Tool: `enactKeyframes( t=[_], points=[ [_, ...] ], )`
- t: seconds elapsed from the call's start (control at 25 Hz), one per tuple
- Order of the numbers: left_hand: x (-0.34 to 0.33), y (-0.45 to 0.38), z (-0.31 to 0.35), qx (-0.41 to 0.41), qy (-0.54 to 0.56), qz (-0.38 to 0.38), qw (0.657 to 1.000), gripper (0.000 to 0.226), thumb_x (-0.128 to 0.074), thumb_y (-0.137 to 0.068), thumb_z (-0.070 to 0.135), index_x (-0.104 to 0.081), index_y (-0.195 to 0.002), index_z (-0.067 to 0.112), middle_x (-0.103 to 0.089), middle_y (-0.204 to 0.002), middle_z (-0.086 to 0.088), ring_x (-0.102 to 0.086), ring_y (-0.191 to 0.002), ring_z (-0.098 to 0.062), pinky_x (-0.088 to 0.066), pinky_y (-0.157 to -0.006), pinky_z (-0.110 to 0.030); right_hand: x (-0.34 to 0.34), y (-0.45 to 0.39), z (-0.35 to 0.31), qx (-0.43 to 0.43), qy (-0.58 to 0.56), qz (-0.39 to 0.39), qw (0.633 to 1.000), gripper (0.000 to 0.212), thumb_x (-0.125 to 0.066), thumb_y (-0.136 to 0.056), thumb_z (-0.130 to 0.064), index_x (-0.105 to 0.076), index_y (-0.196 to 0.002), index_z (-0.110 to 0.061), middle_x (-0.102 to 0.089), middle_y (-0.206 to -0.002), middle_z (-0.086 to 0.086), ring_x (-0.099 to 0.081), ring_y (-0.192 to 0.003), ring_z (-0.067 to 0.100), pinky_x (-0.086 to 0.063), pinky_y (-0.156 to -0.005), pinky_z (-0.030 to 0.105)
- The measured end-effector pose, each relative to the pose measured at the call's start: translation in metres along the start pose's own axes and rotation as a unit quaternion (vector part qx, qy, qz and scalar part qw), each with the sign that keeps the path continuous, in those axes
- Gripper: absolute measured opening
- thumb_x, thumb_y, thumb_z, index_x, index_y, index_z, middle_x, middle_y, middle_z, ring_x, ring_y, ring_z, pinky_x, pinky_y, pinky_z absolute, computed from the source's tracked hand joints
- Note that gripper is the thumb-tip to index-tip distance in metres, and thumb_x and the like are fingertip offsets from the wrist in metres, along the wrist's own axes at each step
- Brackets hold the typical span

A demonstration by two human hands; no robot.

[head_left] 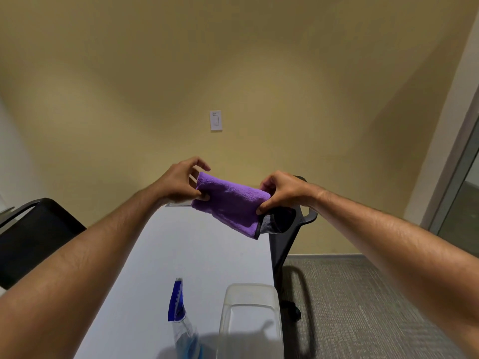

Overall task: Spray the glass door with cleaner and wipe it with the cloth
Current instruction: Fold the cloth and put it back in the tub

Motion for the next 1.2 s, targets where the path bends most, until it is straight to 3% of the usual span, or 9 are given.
enactKeyframes(
  t=[0.12,0.2,0.32,0.52,0.64,0.84,1.0,1.12,1.2],
  points=[
    [-0.013,0.002,-0.003,-0.014,-0.012,-0.036,0.999,0.062,-0.092,-0.057,0.018,-0.059,-0.107,0.031,-0.063,-0.099,0.002,-0.063,-0.068,-0.017,-0.055,-0.064,-0.03,-0.006,0.0,0.004,-0.015,0.041,-0.019,0.999,0.025,-0.093,-0.061,-0.028,-0.074,-0.075,-0.019,-0.073,-0.071,-0.002,-0.06,-0.057,0.002,-0.049,-0.053,0.02],
    [-0.023,0.002,-0.005,-0.021,-0.025,-0.061,0.998,0.057,-0.093,-0.058,0.026,-0.061,-0.105,0.028,-0.066,-0.097,0.002,-0.062,-0.07,-0.017,-0.055,-0.069,-0.031,-0.011,0.0,0.008,-0.027,0.062,-0.033,0.997,0.024,-0.093,-0.061,-0.029,-0.071,-0.07,-0.024,-0.071,-0.066,-0.007,-0.059,-0.055,0.0,-0.047,-0.052,0.018],
    [-0.039,0.002,-0.013,-0.028,-0.048,-0.097,0.994,0.047,-0.09,-0.062,0.026,-0.063,-0.099,0.025,-0.068,-0.089,0.0,-0.059,-0.067,-0.009,-0.048,-0.064,-0.024,-0.02,0.0,0.015,-0.052,0.073,-0.044,0.995,0.024,-0.093,-0.06,-0.031,-0.072,-0.071,-0.026,-0.072,-0.067,-0.009,-0.061,-0.055,-0.002,-0.047,-0.051,0.016],
    [-0.068,0.003,-0.035,-0.015,-0.057,-0.116,0.991,0.039,-0.087,-0.064,0.016,-0.063,-0.095,0.016,-0.07,-0.08,-0.012,-0.055,-0.064,-0.014,-0.045,-0.06,-0.027,-0.041,0.004,0.028,-0.105,0.041,-0.062,0.992,0.02,-0.09,-0.067,-0.027,-0.075,-0.079,-0.021,-0.073,-0.073,-0.004,-0.067,-0.064,0.007,-0.052,-0.055,0.019],
    [-0.084,0.005,-0.048,0.002,-0.056,-0.127,0.99,0.038,-0.088,-0.063,0.017,-0.067,-0.094,0.012,-0.071,-0.079,-0.007,-0.061,-0.068,-0.017,-0.05,-0.061,-0.029,-0.055,0.006,0.037,-0.14,0.037,-0.052,0.988,0.018,-0.088,-0.069,-0.024,-0.076,-0.081,-0.018,-0.073,-0.078,0.0,-0.069,-0.071,0.012,-0.057,-0.061,0.024],
    [-0.114,0.011,-0.066,0.05,-0.033,-0.124,0.99,0.037,-0.089,-0.06,0.023,-0.07,-0.09,0.013,-0.067,-0.077,-0.005,-0.059,-0.068,-0.014,-0.044,-0.054,-0.022,-0.08,0.016,0.056,-0.191,0.045,-0.033,0.98,0.023,-0.088,-0.069,-0.024,-0.078,-0.085,-0.012,-0.074,-0.085,0.004,-0.07,-0.08,0.017,-0.061,-0.073,0.03],
    [-0.144,0.017,-0.074,0.102,-0.009,-0.122,0.987,0.034,-0.089,-0.063,0.021,-0.072,-0.087,0.005,-0.069,-0.084,-0.011,-0.065,-0.082,-0.023,-0.059,-0.07,-0.035,-0.101,0.024,0.078,-0.245,0.025,0.001,0.969,0.023,-0.088,-0.069,-0.022,-0.076,-0.084,-0.009,-0.072,-0.084,0.006,-0.068,-0.078,0.016,-0.057,-0.061,0.022],
    [-0.164,0.021,-0.08,0.148,0.027,-0.125,0.981,0.031,-0.088,-0.066,0.016,-0.071,-0.084,-0.001,-0.071,-0.088,-0.017,-0.07,-0.084,-0.028,-0.06,-0.08,-0.043,-0.115,0.027,0.096,-0.277,0.007,0.022,0.961,0.018,-0.089,-0.068,-0.021,-0.076,-0.076,-0.011,-0.071,-0.077,0.004,-0.066,-0.071,0.014,-0.048,-0.051,0.017],
    [-0.176,0.024,-0.083,0.181,0.053,-0.114,0.975,0.027,-0.087,-0.066,0.013,-0.07,-0.08,-0.002,-0.071,-0.088,-0.019,-0.07,-0.084,-0.03,-0.06,-0.08,-0.045,-0.124,0.03,0.108,-0.298,-0.006,0.045,0.953,0.018,-0.09,-0.066,-0.022,-0.077,-0.071,-0.011,-0.071,-0.07,0.004,-0.065,-0.066,0.013,-0.05,-0.051,0.02]
  ],
)
Point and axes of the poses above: each hand's wrist, its own y-axis away from the middle knuckle, its own x-axis out of the back of the hand, z = x × y, the point moved 5 cm from there along -y, towards the middle knuckle
